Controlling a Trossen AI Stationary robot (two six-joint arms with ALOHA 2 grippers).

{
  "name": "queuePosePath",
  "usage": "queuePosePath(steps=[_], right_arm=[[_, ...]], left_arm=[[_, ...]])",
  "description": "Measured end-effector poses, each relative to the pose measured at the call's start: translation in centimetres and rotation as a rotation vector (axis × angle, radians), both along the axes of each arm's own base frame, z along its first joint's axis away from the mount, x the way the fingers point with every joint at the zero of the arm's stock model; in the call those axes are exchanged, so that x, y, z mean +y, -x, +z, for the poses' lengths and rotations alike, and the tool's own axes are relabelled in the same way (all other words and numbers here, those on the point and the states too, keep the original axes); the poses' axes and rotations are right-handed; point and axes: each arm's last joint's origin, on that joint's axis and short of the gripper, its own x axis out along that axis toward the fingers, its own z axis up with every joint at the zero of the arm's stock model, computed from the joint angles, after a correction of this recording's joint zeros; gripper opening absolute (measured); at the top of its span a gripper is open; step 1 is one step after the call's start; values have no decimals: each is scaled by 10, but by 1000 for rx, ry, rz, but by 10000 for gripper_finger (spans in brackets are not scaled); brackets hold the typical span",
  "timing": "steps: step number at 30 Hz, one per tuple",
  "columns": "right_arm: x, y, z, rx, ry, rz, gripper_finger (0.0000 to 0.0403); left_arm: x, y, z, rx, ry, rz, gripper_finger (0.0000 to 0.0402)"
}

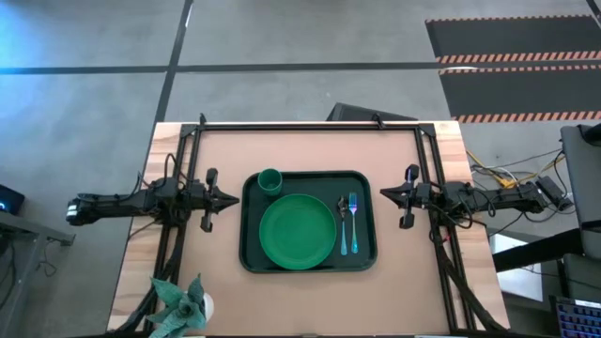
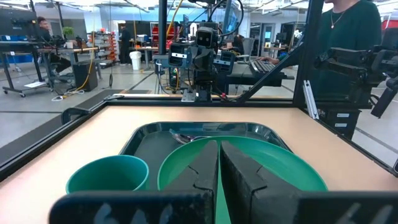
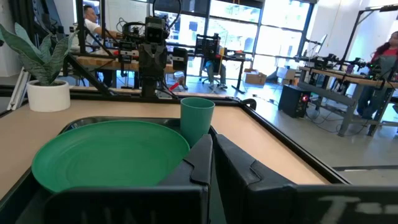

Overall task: Pick and place plate/cup/fork/spoon on tray
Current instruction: Return to Home Position

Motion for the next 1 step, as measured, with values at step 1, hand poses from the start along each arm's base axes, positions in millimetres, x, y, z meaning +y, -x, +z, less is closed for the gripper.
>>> queuePosePath(steps=[1], right_arm=[[0, 0, 0, 0, 0, 0, 9]], left_arm=[[0, 0, 0, 0, 0, 0, 0]])
